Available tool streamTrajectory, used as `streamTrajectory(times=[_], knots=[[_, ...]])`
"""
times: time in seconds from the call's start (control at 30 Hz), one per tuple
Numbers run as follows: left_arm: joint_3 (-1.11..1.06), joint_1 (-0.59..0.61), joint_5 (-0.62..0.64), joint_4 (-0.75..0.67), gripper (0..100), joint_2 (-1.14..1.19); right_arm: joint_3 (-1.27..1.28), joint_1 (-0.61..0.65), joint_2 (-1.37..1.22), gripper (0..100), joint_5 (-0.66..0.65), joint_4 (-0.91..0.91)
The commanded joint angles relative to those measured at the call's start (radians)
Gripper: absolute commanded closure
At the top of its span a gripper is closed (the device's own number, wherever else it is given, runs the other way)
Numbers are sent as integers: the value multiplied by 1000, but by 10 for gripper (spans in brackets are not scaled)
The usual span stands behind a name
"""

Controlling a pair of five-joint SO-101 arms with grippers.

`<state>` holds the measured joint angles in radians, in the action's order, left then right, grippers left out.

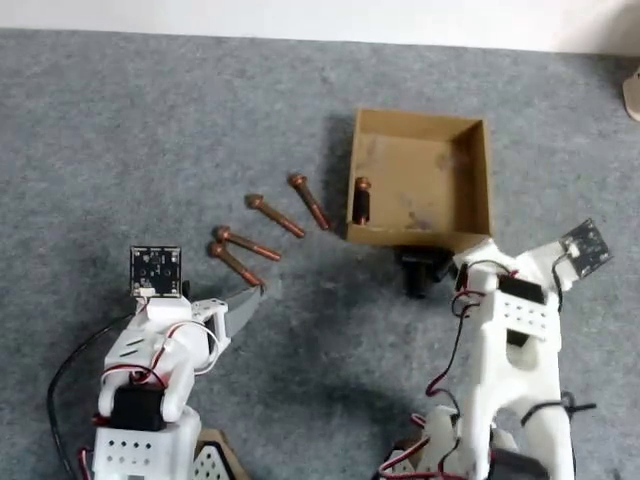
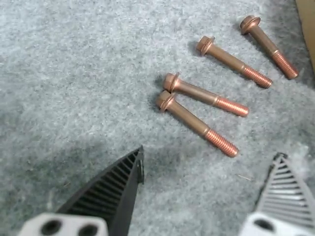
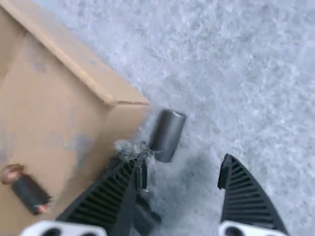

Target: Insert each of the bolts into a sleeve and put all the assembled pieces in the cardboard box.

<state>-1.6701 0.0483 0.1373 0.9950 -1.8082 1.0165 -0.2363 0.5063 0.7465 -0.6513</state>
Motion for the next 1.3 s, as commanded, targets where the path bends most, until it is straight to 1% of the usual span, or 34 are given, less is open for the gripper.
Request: streamTrajectory(times=[0.0,0.13,0.27,0.33,0.5,0.7,0.83,1.03,1.27], knots=[[-4,1,-9,-29,638,-1,-38,45,-137,775,29,24],[-4,2,-9,-31,638,-1,-117,102,-329,775,32,19],[-4,2,-9,-32,638,-1,-213,110,-443,775,32,18],[-2,2,-9,-32,638,-1,-257,110,-456,775,34,-18],[-1,4,-9,-32,638,-1,-395,116,-456,775,34,-200],[2,4,-9,-31,638,-1,-526,119,-456,775,34,-355],[2,2,-9,-29,638,-1,-578,165,-456,775,32,-415],[2,4,-9,-28,638,-1,-584,219,-466,775,32,-389],[1,4,-9,-28,638,-1,-515,200,-467,775,26,-259]])
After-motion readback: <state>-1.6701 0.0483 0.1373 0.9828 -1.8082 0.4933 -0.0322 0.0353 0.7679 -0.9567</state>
